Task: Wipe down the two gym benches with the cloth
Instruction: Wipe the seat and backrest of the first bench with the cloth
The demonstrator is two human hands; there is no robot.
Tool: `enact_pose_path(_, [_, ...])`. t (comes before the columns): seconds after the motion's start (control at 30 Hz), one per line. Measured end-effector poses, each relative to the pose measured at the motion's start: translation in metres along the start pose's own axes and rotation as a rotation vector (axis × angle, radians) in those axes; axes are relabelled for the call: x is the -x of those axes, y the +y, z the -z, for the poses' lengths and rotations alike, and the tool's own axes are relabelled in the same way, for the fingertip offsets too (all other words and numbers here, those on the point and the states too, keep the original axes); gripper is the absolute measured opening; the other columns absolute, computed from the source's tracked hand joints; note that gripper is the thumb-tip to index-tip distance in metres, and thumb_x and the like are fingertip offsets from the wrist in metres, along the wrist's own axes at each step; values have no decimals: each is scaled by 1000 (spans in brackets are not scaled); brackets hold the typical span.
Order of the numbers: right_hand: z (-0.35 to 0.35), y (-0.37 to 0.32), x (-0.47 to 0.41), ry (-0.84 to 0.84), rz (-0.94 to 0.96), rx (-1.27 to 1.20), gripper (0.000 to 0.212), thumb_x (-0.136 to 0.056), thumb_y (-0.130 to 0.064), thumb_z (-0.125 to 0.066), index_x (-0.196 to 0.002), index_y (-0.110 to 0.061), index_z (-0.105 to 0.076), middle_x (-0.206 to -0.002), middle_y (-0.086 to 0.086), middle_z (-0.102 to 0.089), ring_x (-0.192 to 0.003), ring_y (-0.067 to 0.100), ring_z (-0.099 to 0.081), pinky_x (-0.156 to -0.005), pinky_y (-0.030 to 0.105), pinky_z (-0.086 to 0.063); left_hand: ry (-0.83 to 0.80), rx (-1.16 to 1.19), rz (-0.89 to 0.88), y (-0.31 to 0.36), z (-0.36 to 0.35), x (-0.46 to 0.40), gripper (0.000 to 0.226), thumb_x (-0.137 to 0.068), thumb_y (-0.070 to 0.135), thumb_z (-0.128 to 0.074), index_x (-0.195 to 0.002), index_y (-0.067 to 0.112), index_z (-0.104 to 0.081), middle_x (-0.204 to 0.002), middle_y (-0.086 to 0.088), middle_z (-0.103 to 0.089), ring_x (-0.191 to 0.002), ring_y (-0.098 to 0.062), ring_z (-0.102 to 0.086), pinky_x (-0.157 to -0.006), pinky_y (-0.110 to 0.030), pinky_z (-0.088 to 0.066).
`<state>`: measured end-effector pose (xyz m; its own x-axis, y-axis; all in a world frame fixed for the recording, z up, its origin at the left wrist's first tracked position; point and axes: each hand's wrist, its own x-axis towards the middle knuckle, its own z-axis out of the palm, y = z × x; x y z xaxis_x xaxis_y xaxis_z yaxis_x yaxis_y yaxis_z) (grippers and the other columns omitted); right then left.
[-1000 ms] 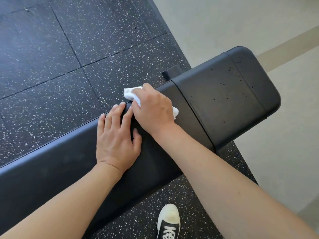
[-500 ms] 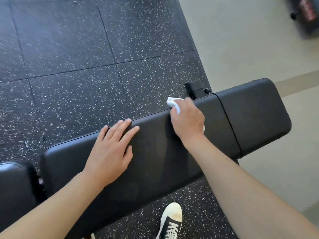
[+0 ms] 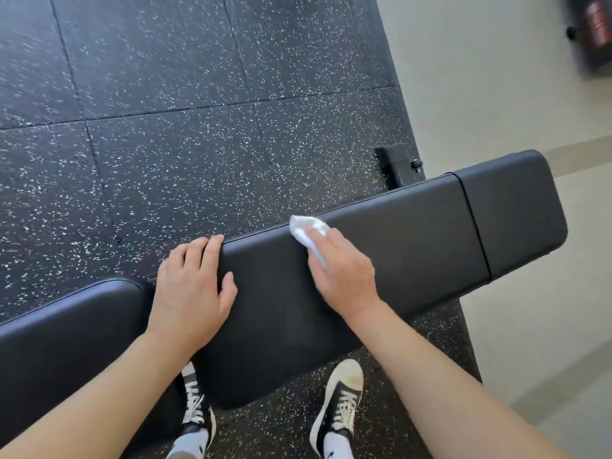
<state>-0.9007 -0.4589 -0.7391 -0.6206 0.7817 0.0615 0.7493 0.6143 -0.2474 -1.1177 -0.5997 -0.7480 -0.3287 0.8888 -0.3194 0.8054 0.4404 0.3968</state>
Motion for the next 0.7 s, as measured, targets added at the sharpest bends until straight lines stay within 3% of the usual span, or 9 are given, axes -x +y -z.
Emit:
enact_pose_path(0.07, [20,55,1,31,-260,47,50,-99,-20,-49,-144,-41,-52,-130,-15,-59,-105,17,-63,-85,35,-56,9,12,-20,-2,0,-2,72,-94,44,-37,-150,2,-50,-141,-22,-57,-126,-45,-52,-104,-60,-47])
enact_pose_path(0.13, [33,86,6,56,-517,32,50,-100,-25,-45,-146,-45,-47,-111,-10,-56,-94,26,-61,-73,33,-49,26,15,-40,-4,-2,-2,70,-94,43,-39,-149,2,-51,-138,-21,-58,-122,-45,-52,-98,-59,-50])
enact_pose_path(0.23, [21,58,11,66,-591,77,48,-99,-27,-42,-146,-37,-45,-108,3,-57,-90,33,-61,-69,38,-48,49,14,-43,-5,-5,-2,68,-93,42,-41,-148,3,-51,-137,-19,-58,-117,-44,-52,-91,-57,-50])
enact_pose_path(0.3, [1,6,20,48,-493,72,48,-99,-28,-38,-146,-33,-48,-121,1,-60,-98,29,-63,-75,41,-54,46,19,-45,-5,-5,-1,67,-93,41,-43,-148,4,-50,-137,-19,-57,-117,-44,-51,-90,-57,-49])
enact_pose_path(0.4, [-27,-86,41,-52,-280,-10,47,-105,-26,-35,-149,-28,-50,-141,-4,-57,-105,20,-63,-85,36,-54,16,33,-53,-7,-2,-1,67,-95,42,-42,-151,5,-47,-140,-18,-55,-120,-43,-49,-94,-58,-48])
enact_pose_path(0.53, [-31,-128,47,-43,-177,-98,44,-98,-23,-54,-141,-16,-60,-119,5,-67,-78,22,-62,-61,34,-53,-23,73,-61,-10,2,-3,66,-100,43,-38,-153,5,-46,-143,-19,-54,-126,-42,-47,-99,-59,-49])
enact_pose_path(0.63, [-20,-96,35,-34,83,26,38,-98,-21,-53,-133,-16,-67,-96,3,-68,-69,21,-58,-54,35,-51,-14,98,-65,-11,3,-5,64,-101,43,-38,-152,6,-47,-142,-18,-54,-126,-41,-47,-102,-57,-48])
enact_pose_path(0.7, [-10,-59,13,-36,118,80,37,-95,-19,-55,-128,-20,-71,-90,2,-66,-69,24,-60,-54,39,-52,5,118,-37,-10,2,-5,61,-101,41,-38,-150,8,-49,-139,-16,-56,-123,-40,-49,-104,-56,-47])
